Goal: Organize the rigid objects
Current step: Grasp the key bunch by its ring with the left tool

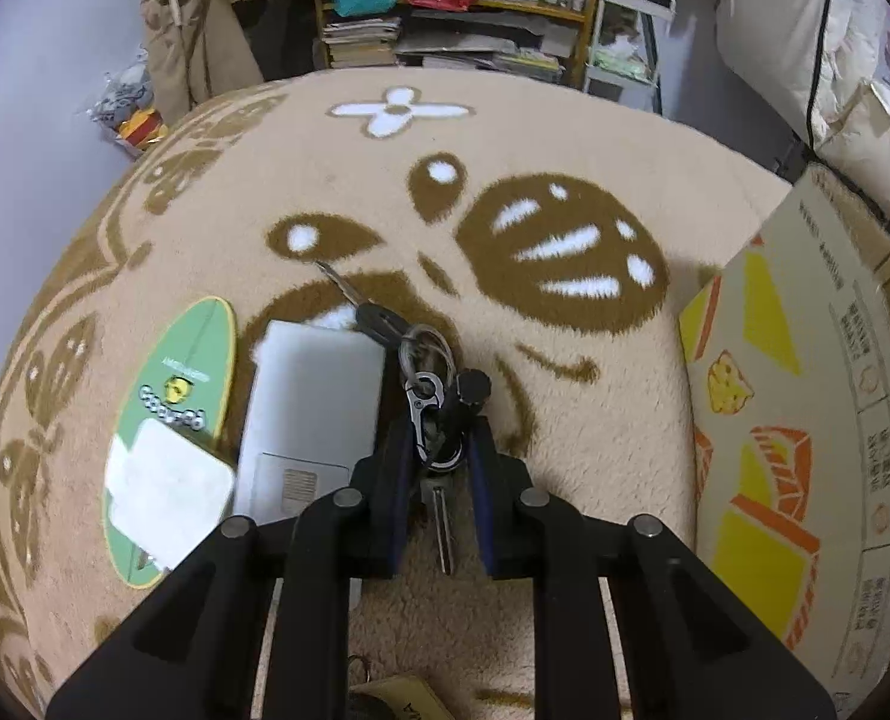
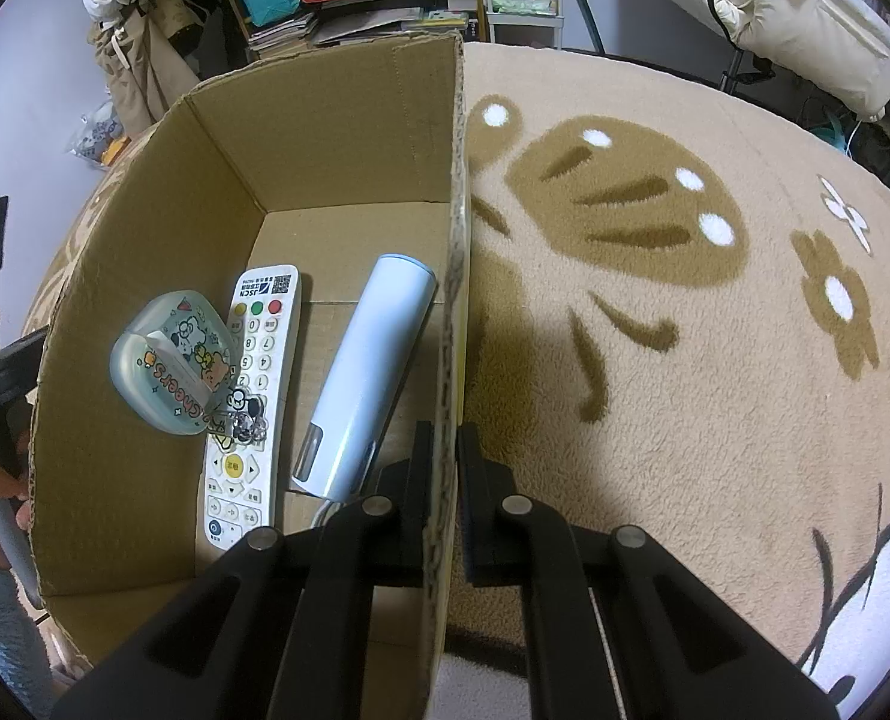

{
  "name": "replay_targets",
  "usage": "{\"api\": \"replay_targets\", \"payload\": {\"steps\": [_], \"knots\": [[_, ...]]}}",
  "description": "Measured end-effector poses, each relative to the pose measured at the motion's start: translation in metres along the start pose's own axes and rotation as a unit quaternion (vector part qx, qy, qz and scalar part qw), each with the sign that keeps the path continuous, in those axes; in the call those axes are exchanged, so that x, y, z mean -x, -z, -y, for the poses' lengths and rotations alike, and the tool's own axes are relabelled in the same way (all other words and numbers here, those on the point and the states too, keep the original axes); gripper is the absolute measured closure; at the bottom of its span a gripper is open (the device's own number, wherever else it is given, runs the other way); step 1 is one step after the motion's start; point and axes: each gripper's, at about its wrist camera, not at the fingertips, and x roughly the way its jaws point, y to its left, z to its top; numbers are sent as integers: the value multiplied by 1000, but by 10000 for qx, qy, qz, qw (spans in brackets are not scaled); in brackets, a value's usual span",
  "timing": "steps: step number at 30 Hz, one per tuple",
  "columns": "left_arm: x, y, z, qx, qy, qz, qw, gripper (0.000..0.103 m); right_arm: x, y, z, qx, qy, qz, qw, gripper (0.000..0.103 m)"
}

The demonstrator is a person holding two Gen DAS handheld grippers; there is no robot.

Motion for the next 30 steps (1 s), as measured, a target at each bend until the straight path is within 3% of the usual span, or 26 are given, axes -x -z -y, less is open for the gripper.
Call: {"api": "replay_targets", "payload": {"steps": [17,30], "knots": [[74,-11,5,195,-208,869,9958,87,0,0,1,-4,1,-1,10000,95],[90,-15,9,197,12,931,9955,87,0,0,1,-8,-7,-3,10000,95]]}}
